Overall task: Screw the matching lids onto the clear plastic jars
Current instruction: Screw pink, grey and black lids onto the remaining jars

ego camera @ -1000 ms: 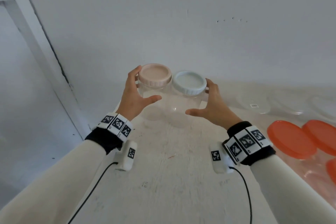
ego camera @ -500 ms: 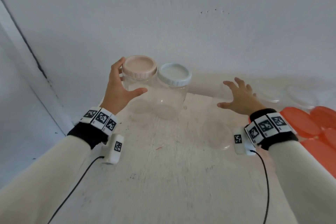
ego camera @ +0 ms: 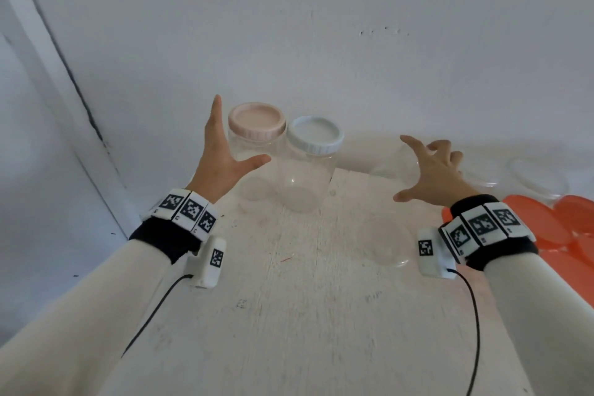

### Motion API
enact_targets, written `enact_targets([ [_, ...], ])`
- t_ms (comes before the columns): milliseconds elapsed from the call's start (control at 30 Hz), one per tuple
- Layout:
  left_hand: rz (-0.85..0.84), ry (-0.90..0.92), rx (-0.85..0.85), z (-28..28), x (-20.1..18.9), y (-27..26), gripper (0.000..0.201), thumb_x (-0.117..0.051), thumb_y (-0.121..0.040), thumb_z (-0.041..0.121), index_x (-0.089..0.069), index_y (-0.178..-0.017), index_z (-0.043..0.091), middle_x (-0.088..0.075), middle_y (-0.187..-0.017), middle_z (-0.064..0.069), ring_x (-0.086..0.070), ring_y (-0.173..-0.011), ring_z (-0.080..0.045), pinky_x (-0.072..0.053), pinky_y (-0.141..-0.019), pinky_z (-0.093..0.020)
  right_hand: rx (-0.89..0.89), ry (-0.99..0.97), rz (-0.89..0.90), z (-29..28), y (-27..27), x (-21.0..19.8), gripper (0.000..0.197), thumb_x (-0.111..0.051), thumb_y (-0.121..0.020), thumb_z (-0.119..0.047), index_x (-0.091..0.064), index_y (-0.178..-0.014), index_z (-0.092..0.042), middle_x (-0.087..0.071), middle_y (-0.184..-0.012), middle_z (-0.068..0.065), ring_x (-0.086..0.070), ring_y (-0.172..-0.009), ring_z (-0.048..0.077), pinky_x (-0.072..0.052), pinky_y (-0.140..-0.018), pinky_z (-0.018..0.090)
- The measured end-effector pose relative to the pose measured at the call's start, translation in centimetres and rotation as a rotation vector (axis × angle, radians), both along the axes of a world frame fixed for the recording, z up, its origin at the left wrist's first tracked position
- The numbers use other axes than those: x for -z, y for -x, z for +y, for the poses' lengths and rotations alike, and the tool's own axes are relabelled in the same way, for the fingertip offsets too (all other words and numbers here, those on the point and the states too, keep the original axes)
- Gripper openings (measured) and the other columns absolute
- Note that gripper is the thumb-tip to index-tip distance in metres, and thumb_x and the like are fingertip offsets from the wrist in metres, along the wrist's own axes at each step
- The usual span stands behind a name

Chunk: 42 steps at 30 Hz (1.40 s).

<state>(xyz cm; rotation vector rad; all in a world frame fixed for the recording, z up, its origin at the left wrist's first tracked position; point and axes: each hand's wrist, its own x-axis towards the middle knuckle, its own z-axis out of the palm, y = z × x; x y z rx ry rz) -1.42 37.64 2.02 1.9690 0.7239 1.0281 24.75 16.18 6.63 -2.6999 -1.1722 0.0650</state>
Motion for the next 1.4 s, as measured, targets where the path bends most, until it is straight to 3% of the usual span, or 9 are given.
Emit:
enact_targets([
  [167, -0.170, -0.462, -0.084, -5.1, -1.7, -0.1, 0.080, -0.068, -0.076, 0.042, -0.031, -0.135, 0.002, -0.026, -0.129, 0.003, -0.034, -0.125, -0.030, -0.038, -0.101, -0.050, -0.030, -0.137, -0.072, -1.9, 0.9, -0.1, 0.103, -0.087, -0.058, -0.028, -0.025, -0.140, -0.035, -0.017, -0.134, 0.014, -0.020, -0.120, 0.036, -0.035, -0.097, 0.048],
  [233, -0.178, -0.508, 0.026, -7.8, -1.6, -1.0, 0.058, -0.065, -0.080, 0.032, -0.041, -0.125, 0.005, -0.035, -0.122, 0.003, -0.042, -0.116, -0.024, -0.042, -0.096, -0.041, -0.049, -0.202, -0.051, -2.9, 1.2, 0.0, 0.099, -0.085, -0.058, -0.019, -0.026, -0.137, -0.028, -0.016, -0.134, 0.014, -0.019, -0.121, 0.035, -0.034, -0.097, 0.046],
  [333, 0.040, -0.376, 0.379, -11.4, -0.6, -3.1, 0.041, -0.062, -0.085, 0.030, -0.049, -0.120, 0.013, -0.050, -0.116, 0.003, -0.047, -0.109, -0.012, -0.036, -0.092, -0.019, -0.101, -0.292, -0.056, -4.8, 1.2, 0.3, 0.094, -0.080, -0.054, -0.012, -0.027, -0.132, -0.015, -0.016, -0.134, 0.014, -0.020, -0.120, 0.031, -0.029, -0.091, 0.036],
  [467, 0.505, -0.335, 0.753, -13.4, 1.2, -7.4, 0.051, -0.065, -0.086, 0.030, -0.045, -0.131, 0.018, -0.044, -0.132, 0.004, -0.037, -0.122, -0.007, -0.030, -0.102, -0.020, -0.125, -0.424, -0.016, -7.3, 1.1, 0.1, 0.093, -0.082, -0.053, -0.010, -0.029, -0.129, -0.008, -0.022, -0.130, 0.015, -0.025, -0.108, 0.025, -0.028, -0.088, 0.033],
  [600, 0.729, -0.355, 0.792, -14.7, 2.0, -11.2, 0.070, -0.069, -0.082, 0.034, -0.034, -0.140, 0.016, -0.028, -0.148, 0.001, -0.024, -0.135, -0.015, -0.022, -0.109, -0.027, -0.125, -0.505, 0.012, -9.7, 0.9, -0.6, 0.096, -0.086, -0.058, -0.017, -0.030, -0.136, -0.018, -0.024, -0.133, 0.010, -0.031, -0.118, 0.027, -0.027, -0.092, 0.028],
  [733, 0.917, -0.417, 0.754, -15.3, 2.8, -13.8, 0.087, -0.073, -0.077, 0.038, -0.024, -0.146, 0.018, -0.008, -0.156, -0.002, -0.008, -0.143, -0.021, -0.015, -0.115, -0.033, -0.086, -0.545, 0.042, -11.2, 0.8, -1.1, 0.094, -0.087, -0.058, -0.022, -0.032, -0.132, -0.008, -0.029, -0.131, 0.008, -0.031, -0.122, 0.022, -0.025, -0.095, 0.020],
  [900, 1.033, -0.382, 0.744, -15.5, 3.5, -15.2, 0.096, -0.073, -0.075, 0.044, -0.014, -0.148, 0.024, 0.004, -0.157, -0.005, -0.001, -0.143, -0.026, -0.014, -0.115, -0.042, -0.066, -0.560, 0.075, -12.4, 0.7, -1.1, 0.090, -0.085, -0.061, -0.024, -0.031, -0.129, -0.003, -0.029, -0.128, 0.008, -0.034, -0.120, 0.024, -0.031, -0.100, 0.026],
  [1133, 1.114, -0.460, 0.674, -15.7, 3.7, -15.3, 0.097, -0.074, -0.071, 0.049, -0.019, -0.147, 0.027, -0.011, -0.156, -0.005, -0.009, -0.138, -0.026, -0.023, -0.112, -0.045, -0.080, -0.509, 0.096, -13.0, 0.1, -1.0, 0.096, -0.083, -0.059, -0.022, -0.029, -0.137, -0.010, -0.018, -0.116, 0.001, -0.030, -0.117, 0.026, -0.032, -0.099, 0.029],
  [1400, 0.957, -0.248, 0.654, -15.9, 2.9, -13.4, 0.088, -0.078, -0.071, 0.040, -0.031, -0.144, 0.025, -0.019, -0.147, -0.004, -0.013, -0.136, -0.022, -0.017, -0.113, -0.041, -0.111, -0.549, 0.146, -12.6, 0.6, -0.5, 0.093, -0.085, -0.061, -0.032, -0.030, -0.131, -0.008, -0.034, -0.129, 0.004, -0.036, -0.119, 0.018, -0.031, -0.091, 0.023],
])
